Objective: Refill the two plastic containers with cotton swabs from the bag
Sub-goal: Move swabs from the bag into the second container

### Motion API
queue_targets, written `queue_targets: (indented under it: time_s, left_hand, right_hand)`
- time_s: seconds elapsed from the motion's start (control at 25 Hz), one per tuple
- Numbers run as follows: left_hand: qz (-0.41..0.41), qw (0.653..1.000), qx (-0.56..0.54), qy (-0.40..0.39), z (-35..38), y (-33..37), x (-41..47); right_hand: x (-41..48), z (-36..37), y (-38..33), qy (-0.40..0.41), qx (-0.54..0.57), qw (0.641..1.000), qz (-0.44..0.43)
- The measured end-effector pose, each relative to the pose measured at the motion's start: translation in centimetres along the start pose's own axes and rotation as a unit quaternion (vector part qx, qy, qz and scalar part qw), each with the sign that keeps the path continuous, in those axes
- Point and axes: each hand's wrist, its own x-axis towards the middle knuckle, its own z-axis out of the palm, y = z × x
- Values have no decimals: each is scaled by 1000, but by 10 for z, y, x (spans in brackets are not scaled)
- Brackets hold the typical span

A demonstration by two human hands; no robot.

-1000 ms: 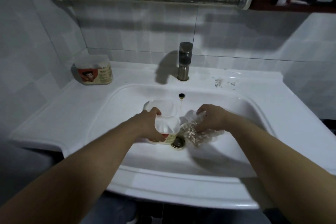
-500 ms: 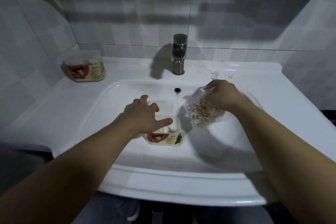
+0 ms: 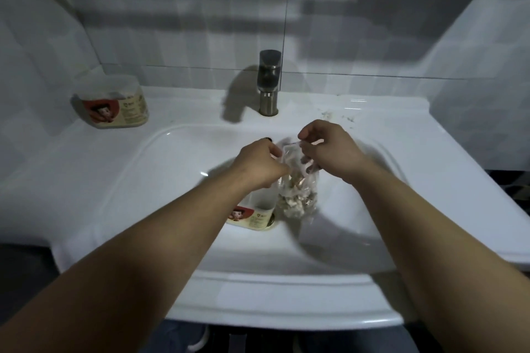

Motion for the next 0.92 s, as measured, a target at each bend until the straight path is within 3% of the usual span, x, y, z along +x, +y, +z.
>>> queue_targets:
  time_s: [0.12, 0.24, 0.4, 0.6, 0.76, 0.92]
  left_hand:
    - [15, 998, -54, 31, 3, -6, -1]
    - [38, 993, -95, 57, 0, -12, -2]
    - [69, 996, -1, 53, -4, -17, -4]
    - [74, 995, 52, 40, -2, -20, -1]
    - [62, 994, 83, 20, 1, -22, 1]
    - [64, 994, 90, -4, 2, -22, -2]
  right_hand:
    - [-10, -7, -11, 7, -113, 985, -128]
    - [-17, -7, -23, -75, -191, 962, -181]
    - [-14, 3, -22, -169, -398, 893, -126]
    - [-18, 10, -23, -214, -429, 874, -74]
    - [-17, 25, -15, -219, -476, 847, -87]
    - [-15, 31, -7, -224, -474, 848, -85]
